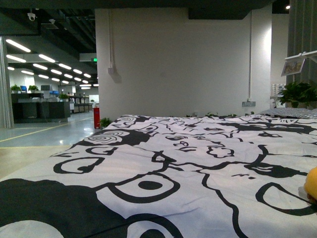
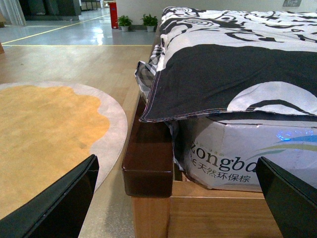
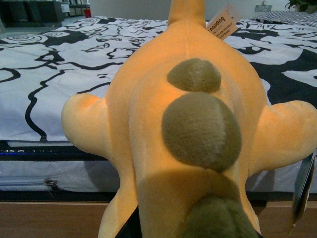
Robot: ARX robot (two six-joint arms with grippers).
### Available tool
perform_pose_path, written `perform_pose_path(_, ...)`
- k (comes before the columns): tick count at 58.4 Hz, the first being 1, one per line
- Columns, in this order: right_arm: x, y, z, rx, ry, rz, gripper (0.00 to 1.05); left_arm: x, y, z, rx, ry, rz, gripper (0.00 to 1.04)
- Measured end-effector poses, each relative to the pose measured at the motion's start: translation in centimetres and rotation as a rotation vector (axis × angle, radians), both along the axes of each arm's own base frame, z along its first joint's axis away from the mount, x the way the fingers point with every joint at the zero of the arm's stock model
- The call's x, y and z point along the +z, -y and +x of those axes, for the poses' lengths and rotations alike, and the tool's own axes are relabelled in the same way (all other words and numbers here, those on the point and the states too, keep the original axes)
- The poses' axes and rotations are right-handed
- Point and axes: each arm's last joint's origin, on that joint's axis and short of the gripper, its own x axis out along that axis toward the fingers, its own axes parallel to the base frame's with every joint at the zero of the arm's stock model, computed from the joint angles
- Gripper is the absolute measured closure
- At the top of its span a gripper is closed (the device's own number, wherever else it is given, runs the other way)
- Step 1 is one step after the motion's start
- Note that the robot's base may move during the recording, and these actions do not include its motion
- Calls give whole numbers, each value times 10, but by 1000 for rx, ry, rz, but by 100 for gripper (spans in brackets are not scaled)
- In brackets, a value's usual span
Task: Put away toys
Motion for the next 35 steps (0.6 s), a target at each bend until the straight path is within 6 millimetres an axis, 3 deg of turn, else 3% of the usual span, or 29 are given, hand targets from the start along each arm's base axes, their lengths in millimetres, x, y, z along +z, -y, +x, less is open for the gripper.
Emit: perform_pose_path(35,-21,0,0,2,8,-2,96,0,0,0,0,0,0,6)
